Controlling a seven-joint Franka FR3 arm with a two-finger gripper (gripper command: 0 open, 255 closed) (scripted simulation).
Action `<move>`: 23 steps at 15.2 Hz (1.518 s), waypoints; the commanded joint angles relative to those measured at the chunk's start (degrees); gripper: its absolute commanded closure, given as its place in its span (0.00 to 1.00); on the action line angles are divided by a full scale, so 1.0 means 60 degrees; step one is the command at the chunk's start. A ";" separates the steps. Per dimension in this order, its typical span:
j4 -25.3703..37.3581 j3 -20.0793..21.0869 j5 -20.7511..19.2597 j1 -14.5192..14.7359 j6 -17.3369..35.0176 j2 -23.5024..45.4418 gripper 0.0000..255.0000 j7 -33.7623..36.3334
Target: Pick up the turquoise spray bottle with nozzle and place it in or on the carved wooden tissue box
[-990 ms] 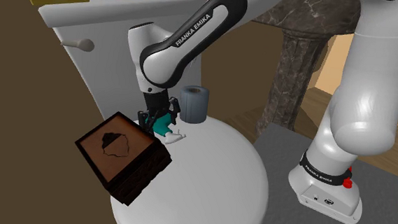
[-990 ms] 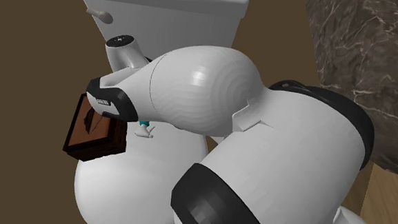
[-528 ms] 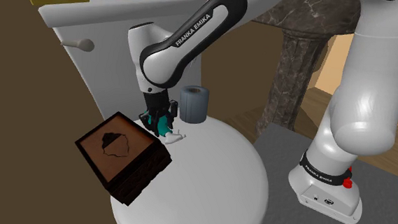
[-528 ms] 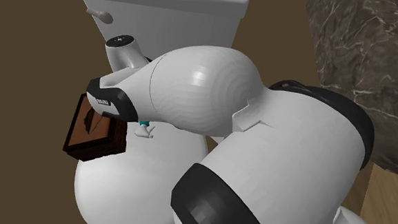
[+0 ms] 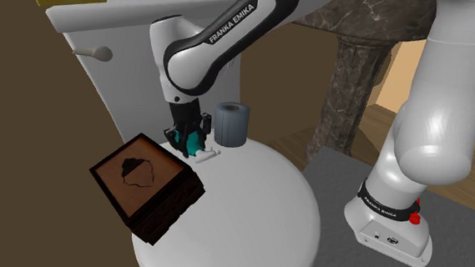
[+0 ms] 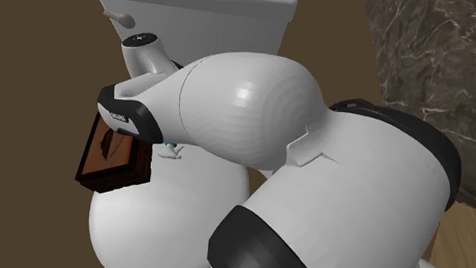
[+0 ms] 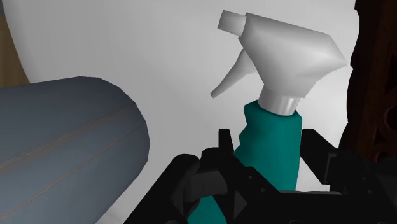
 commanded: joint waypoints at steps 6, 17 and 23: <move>0.0408 0.0009 0.0133 -0.0034 -0.0838 -0.0446 1.00 -0.0048; 0.1292 -0.0005 0.0258 -0.0071 -0.2191 -0.0935 1.00 -0.0068; 0.1882 -0.0017 0.0291 -0.0086 -0.2938 -0.1099 1.00 -0.0053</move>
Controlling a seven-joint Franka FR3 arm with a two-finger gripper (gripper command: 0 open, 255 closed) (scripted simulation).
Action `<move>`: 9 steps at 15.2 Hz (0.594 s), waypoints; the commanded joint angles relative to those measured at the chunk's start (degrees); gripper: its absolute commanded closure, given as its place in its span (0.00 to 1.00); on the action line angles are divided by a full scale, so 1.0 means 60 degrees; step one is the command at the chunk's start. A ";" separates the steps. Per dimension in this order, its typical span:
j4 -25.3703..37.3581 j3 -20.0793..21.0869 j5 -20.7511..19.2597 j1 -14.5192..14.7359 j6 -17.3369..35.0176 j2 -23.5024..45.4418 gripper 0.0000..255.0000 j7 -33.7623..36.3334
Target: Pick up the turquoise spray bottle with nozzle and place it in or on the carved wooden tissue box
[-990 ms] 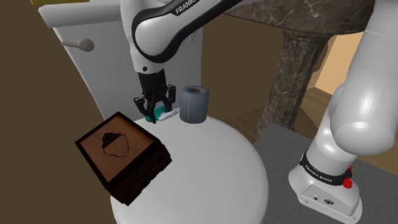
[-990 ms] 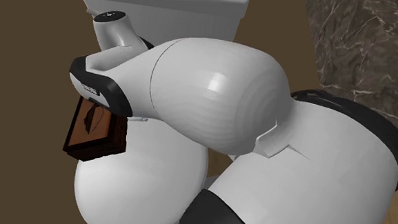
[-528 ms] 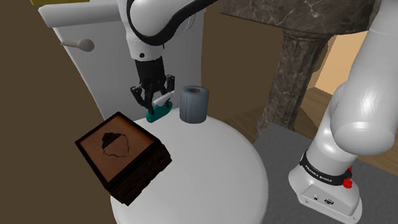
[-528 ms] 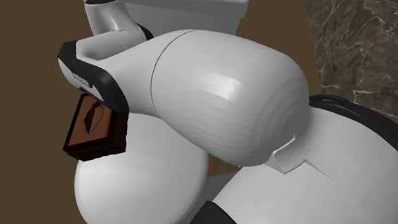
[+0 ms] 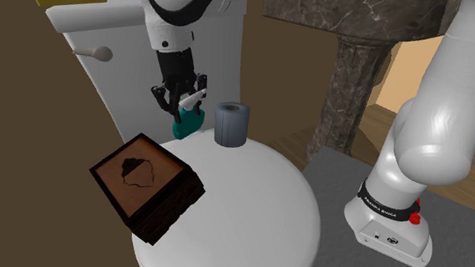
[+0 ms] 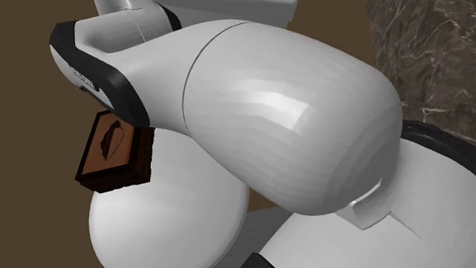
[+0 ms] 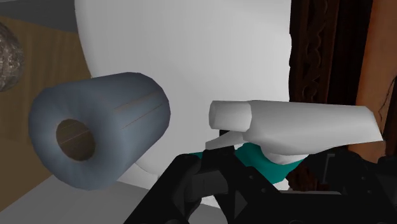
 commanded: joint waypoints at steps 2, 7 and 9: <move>0.0307 -0.0002 0.0012 -0.0003 -0.0371 -0.0065 1.00 0.0018; 0.0884 -0.0010 0.0018 -0.0011 -0.1002 -0.0122 1.00 0.0049; 0.1122 0.0105 0.0000 0.0105 -0.1136 -0.0032 1.00 0.0295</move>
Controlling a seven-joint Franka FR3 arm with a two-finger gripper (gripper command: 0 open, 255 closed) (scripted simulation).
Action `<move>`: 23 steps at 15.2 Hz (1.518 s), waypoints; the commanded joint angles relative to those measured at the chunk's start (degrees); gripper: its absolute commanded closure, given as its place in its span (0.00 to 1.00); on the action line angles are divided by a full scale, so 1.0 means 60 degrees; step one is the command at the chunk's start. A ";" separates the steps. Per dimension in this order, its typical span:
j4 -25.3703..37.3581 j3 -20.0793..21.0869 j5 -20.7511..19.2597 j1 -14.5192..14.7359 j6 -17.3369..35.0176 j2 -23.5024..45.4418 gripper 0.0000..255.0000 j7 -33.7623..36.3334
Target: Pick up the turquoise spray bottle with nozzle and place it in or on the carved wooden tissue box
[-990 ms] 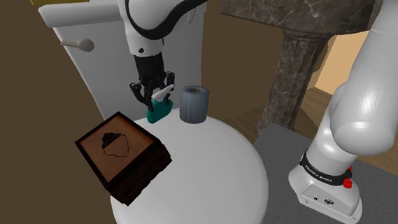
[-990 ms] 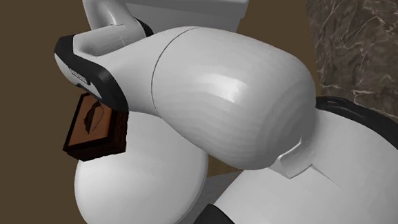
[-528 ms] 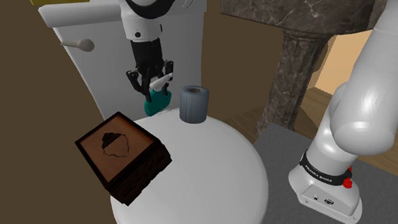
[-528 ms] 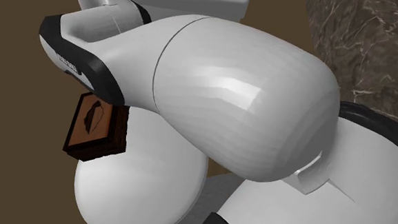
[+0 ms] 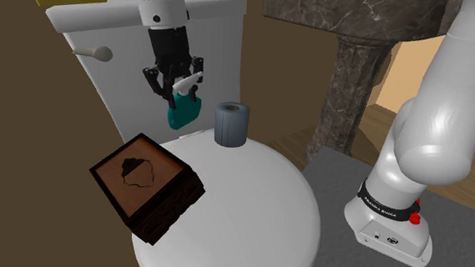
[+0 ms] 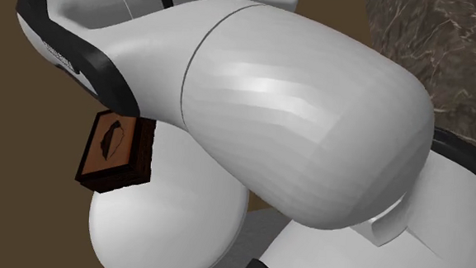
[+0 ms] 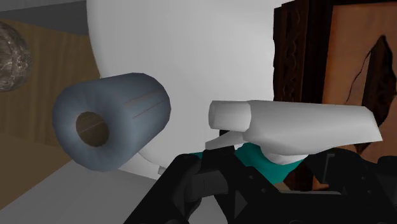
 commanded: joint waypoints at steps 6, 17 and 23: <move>0.1154 0.0723 -0.0254 0.0805 -0.0262 0.0830 1.00 0.1589; 0.1961 0.1225 -0.0732 0.1670 0.0037 0.1942 1.00 0.2978; 0.1254 0.1207 -0.0752 0.1655 0.0789 0.1994 1.00 0.2946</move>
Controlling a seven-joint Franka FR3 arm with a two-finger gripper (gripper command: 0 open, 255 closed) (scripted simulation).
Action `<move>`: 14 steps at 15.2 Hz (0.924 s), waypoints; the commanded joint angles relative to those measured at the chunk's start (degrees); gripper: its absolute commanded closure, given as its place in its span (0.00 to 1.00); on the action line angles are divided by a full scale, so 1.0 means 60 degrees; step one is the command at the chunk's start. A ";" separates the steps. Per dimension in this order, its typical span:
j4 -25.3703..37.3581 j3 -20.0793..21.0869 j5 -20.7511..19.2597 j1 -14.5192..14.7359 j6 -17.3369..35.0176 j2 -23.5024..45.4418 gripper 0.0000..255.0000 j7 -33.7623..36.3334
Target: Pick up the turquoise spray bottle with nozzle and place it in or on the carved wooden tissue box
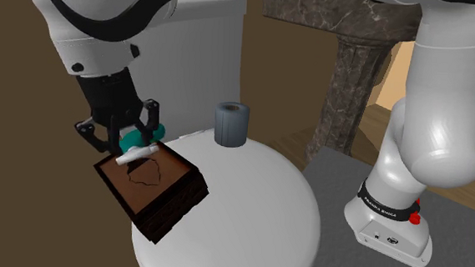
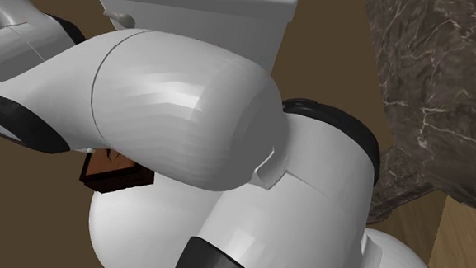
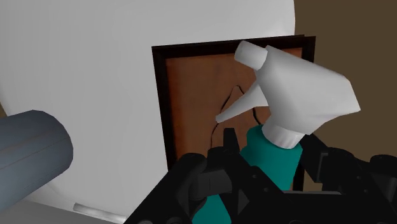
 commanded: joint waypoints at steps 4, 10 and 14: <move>-0.0560 -0.0018 -0.0036 -0.0005 0.0641 0.0084 1.00 -0.0019; -0.0648 -0.0021 -0.0046 -0.0004 0.0749 0.0107 1.00 -0.0020; -0.0648 -0.0021 -0.0046 -0.0004 0.0749 0.0106 0.00 -0.0020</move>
